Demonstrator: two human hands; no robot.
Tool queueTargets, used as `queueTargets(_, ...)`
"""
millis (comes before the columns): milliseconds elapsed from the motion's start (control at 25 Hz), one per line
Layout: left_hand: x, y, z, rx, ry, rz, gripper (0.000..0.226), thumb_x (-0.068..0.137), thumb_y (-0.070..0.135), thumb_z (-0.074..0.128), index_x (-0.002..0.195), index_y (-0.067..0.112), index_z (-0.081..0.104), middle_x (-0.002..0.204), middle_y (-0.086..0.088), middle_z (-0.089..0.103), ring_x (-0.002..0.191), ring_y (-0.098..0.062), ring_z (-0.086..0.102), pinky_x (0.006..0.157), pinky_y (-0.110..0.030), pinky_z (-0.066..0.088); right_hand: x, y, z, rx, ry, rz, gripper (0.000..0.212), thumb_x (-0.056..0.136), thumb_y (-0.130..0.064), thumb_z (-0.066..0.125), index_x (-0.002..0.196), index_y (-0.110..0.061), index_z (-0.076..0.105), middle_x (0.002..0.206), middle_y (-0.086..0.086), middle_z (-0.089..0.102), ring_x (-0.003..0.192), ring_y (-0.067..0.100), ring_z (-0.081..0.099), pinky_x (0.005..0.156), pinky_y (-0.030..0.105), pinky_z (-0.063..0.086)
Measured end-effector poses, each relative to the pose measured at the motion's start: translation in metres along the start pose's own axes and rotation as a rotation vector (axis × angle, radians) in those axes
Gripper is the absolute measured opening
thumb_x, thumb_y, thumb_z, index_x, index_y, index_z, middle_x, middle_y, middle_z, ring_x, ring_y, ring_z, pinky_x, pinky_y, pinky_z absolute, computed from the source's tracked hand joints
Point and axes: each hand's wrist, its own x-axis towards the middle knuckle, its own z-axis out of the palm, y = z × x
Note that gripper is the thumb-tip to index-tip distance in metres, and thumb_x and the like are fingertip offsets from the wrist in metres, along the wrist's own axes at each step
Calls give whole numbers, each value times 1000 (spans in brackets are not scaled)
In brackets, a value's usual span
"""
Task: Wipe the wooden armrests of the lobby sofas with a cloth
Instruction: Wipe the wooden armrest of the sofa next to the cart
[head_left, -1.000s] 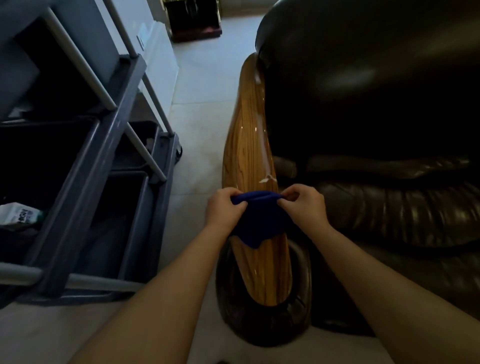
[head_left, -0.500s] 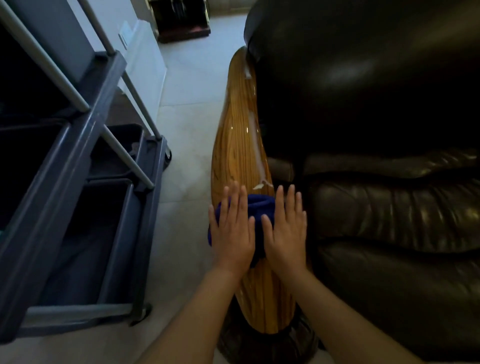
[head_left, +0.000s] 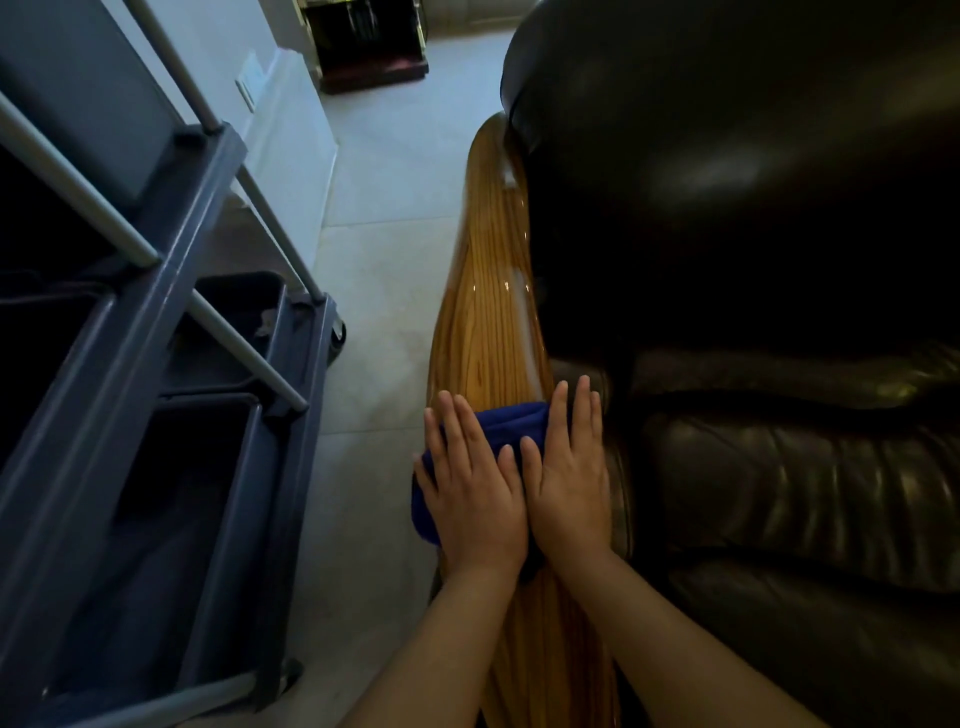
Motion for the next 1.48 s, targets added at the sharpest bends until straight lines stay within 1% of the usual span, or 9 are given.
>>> queueTargets(240,70,11,-8,18,-54,34,61,93,39,19,139,19,-15,154,-2,-6,141,-16,-6,113,-44,13,67,-20,3,-37,-2,-46,59,95,-41,24,140,-25,-11,151,-6,-17,140,10,-15,112,32,10)
queueTargets(400,141,26,-8,-34,-135,55,61,95,36,23,142,14,-8,156,-5,-3,143,-18,-4,115,-43,13,138,-34,4,-40,-54,-54,58,96,-36,26,145,-17,0,157,5,-7,142,15,-10,109,28,2)
queueTargets(560,207,40,2,-52,-183,75,60,95,34,23,142,10,-6,156,-8,-2,143,-20,-3,115,-39,11,209,-34,8,-7,-115,-70,57,97,-33,26,145,-14,1,157,8,-9,143,21,-8,110,28,-2)
queueTargets(760,264,52,14,-121,-226,76,59,96,32,22,143,10,-5,156,-6,-4,143,-18,-3,114,-32,6,267,-39,12,-2,-65,-87,58,97,-30,30,145,-11,2,156,11,-10,143,24,-7,112,29,-2)
queueTargets(920,296,57,21,-193,-244,65,58,96,33,21,143,10,-5,156,-6,-3,143,-18,-3,114,-33,6,299,-43,16,-60,-3,-104,58,97,-31,30,145,-12,3,156,10,-10,143,24,-7,114,31,3)
queueTargets(1080,317,59,26,-260,-266,58,57,96,31,21,143,11,-3,157,-6,-3,143,-19,-4,115,-34,4,317,-47,15,-152,35,-116,56,97,-31,29,145,-13,6,157,10,-5,144,25,-4,115,35,10)
queueTargets(1200,317,59,23,-256,-261,87,54,97,28,21,143,11,-1,157,-5,-2,143,-20,-4,115,-35,4,316,-49,15,-235,6,-154,53,97,-28,26,144,-11,10,157,12,1,144,28,-3,116,36,2)
queueTargets(1320,298,55,16,-202,-266,149,51,97,24,23,144,13,4,156,-6,-1,143,-22,-2,115,-36,6,297,-47,12,-227,-23,-185,50,98,-25,25,143,-8,14,156,14,6,143,27,-1,115,32,-4)
queueTargets(1480,254,43,1,-45,-283,243,53,96,21,24,143,12,2,156,-7,-5,143,-20,-6,115,-33,2,244,-44,2,-221,-98,-246,51,98,-24,23,143,-4,12,156,16,5,143,24,-2,110,27,-11)
